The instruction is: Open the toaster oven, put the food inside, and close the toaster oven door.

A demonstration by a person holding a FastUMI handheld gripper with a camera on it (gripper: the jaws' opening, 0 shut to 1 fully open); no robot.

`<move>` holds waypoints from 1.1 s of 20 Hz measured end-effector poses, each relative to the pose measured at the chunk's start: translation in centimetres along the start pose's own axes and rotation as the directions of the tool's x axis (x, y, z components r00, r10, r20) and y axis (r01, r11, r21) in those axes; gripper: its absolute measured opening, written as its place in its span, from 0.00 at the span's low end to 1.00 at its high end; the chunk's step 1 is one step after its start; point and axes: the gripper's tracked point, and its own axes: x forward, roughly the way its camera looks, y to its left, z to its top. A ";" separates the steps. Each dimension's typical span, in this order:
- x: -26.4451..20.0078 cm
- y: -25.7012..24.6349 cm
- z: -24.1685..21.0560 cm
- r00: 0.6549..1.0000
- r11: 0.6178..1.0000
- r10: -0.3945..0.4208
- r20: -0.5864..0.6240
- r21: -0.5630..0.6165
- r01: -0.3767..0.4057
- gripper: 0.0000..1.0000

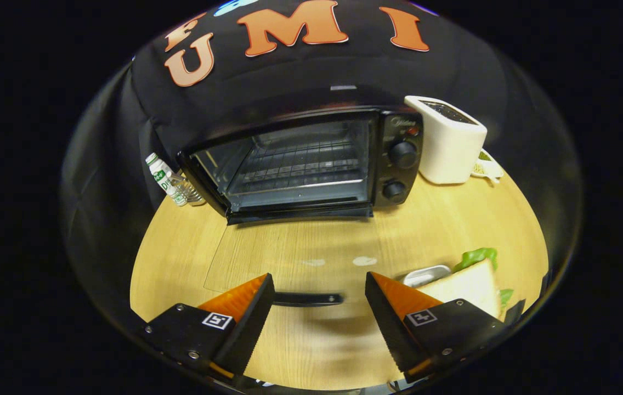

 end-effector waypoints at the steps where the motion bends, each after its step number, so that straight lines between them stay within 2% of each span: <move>1: -1.0 -1.3 0.7 1.000 1.000 0.004 -0.008 0.003 -0.004 0.99; 7: -5.6 -9.9 3.4 0.997 0.999 -0.018 -0.074 0.031 0.020 0.99; 11: -7.3 -14.0 2.4 0.986 1.000 -0.011 -0.167 0.025 0.015 0.99; 15: -7.6 -15.3 -0.1 0.958 0.997 0.055 -0.281 0.070 -0.037 0.99; 20: -5.8 -16.6 -2.7 0.919 0.991 0.111 -0.378 0.105 -0.077 0.99; 22: -4.8 -16.7 -3.6 0.907 0.990 0.122 -0.403 0.115 -0.082 0.95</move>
